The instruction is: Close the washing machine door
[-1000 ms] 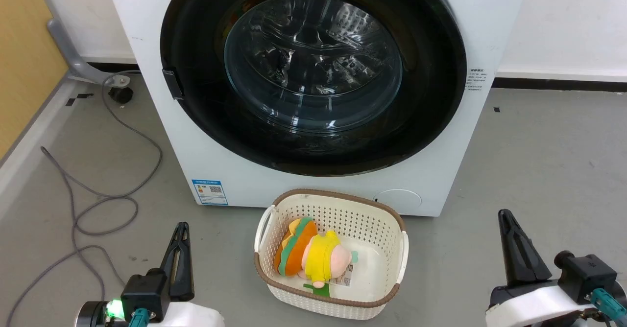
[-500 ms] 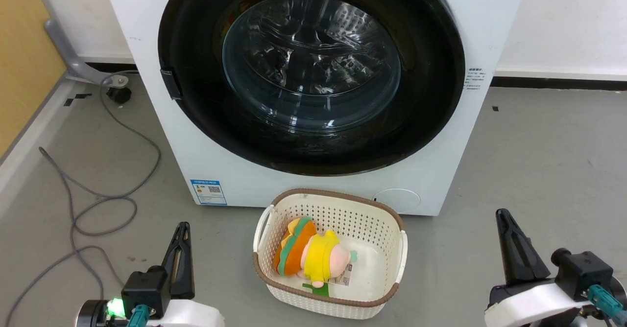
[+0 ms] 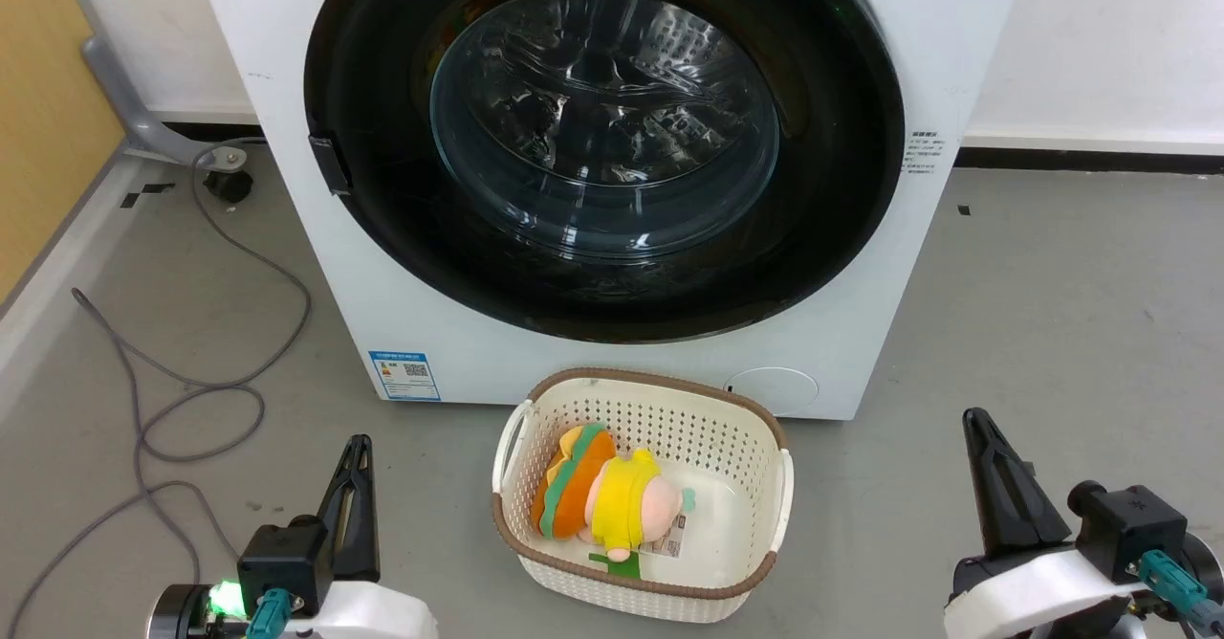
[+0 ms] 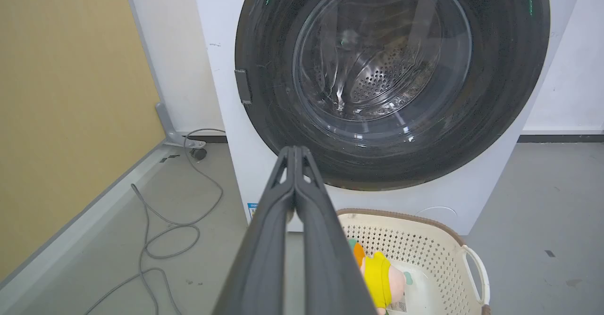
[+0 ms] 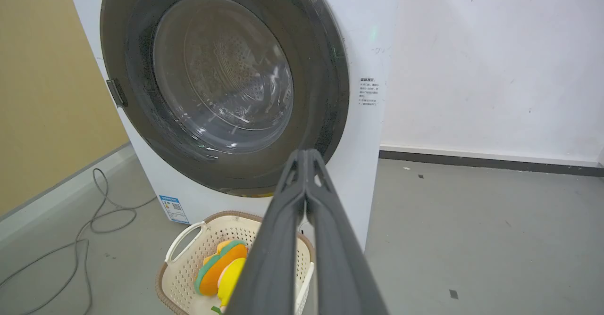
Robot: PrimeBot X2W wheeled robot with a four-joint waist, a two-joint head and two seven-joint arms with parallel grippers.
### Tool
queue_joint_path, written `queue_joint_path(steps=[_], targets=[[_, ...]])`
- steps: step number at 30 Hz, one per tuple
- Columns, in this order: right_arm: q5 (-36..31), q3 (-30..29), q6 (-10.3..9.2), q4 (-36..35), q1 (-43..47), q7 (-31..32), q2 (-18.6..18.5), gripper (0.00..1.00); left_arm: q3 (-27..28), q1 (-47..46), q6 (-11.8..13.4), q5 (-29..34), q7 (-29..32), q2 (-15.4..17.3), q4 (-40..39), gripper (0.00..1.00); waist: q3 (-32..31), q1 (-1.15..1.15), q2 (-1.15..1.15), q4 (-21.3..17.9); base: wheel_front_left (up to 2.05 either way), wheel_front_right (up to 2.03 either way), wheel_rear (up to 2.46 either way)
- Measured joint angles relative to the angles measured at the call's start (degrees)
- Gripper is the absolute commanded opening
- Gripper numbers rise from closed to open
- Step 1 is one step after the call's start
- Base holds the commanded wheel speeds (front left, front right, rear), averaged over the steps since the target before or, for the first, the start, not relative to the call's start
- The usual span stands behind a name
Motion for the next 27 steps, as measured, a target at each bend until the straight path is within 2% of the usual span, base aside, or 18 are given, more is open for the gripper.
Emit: queue_joint_path(steps=[27], targets=[[-1.5, 0.2, 0.00, -1.4, 0.0, 3.0, 0.0, 0.00, 0.4, -0.3, -1.0, 0.4, 3.1, -0.2, -0.6, 0.00, 0.2, 0.00, 0.00, -0.4, 0.00, 0.00, 0.00]])
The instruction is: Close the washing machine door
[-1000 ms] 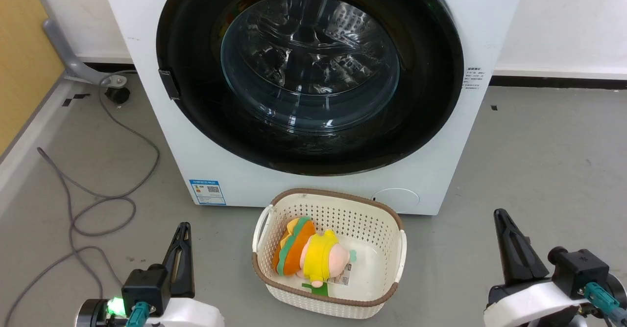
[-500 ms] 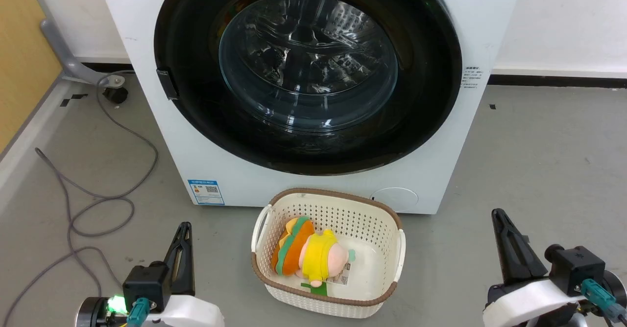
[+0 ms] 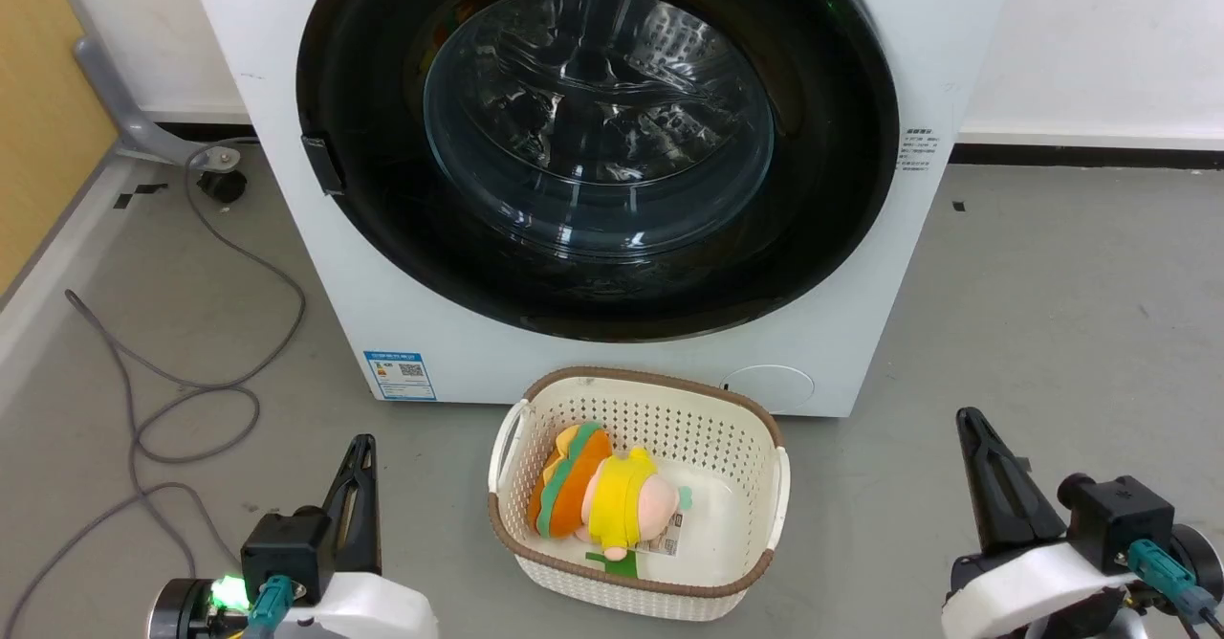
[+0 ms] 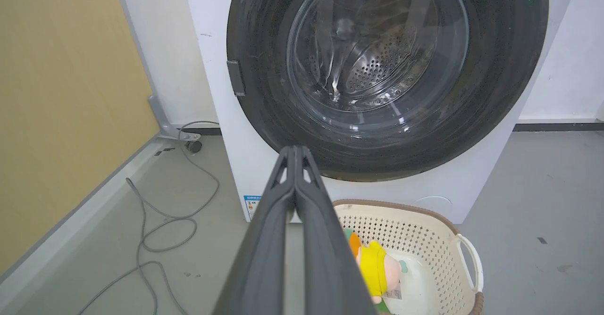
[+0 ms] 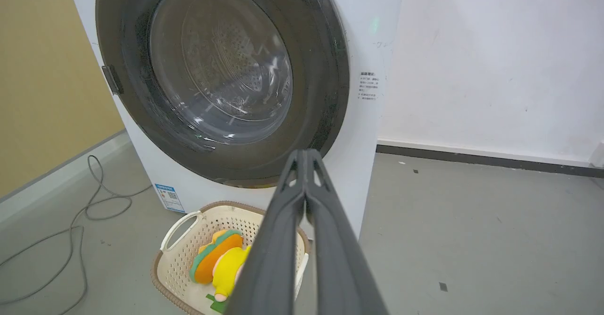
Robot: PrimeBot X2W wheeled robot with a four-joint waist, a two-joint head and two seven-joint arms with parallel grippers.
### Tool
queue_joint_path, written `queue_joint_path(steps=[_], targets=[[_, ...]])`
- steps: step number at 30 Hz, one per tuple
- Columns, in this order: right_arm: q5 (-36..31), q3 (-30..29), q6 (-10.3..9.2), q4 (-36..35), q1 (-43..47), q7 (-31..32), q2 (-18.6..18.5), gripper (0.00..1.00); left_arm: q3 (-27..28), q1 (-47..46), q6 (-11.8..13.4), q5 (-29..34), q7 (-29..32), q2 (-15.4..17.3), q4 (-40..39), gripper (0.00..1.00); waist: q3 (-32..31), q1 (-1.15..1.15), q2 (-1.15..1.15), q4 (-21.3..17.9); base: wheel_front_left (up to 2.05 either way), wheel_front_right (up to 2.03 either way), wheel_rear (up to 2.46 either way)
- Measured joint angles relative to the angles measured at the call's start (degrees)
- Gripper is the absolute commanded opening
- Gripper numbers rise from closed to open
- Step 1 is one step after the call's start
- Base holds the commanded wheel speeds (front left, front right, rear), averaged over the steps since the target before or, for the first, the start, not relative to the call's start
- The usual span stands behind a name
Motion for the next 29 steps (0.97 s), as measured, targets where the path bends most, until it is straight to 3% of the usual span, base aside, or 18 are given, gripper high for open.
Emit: queue_joint_path(steps=[29], targets=[[-2.2, 0.4, 0.00, -1.6, 0.0, 3.5, 0.0, 0.00, 0.4, -0.8, -1.0, 0.5, 3.4, -0.1, -0.6, 0.00, 0.2, 0.00, 0.00, -0.5, 0.00, 0.00, 0.00]])
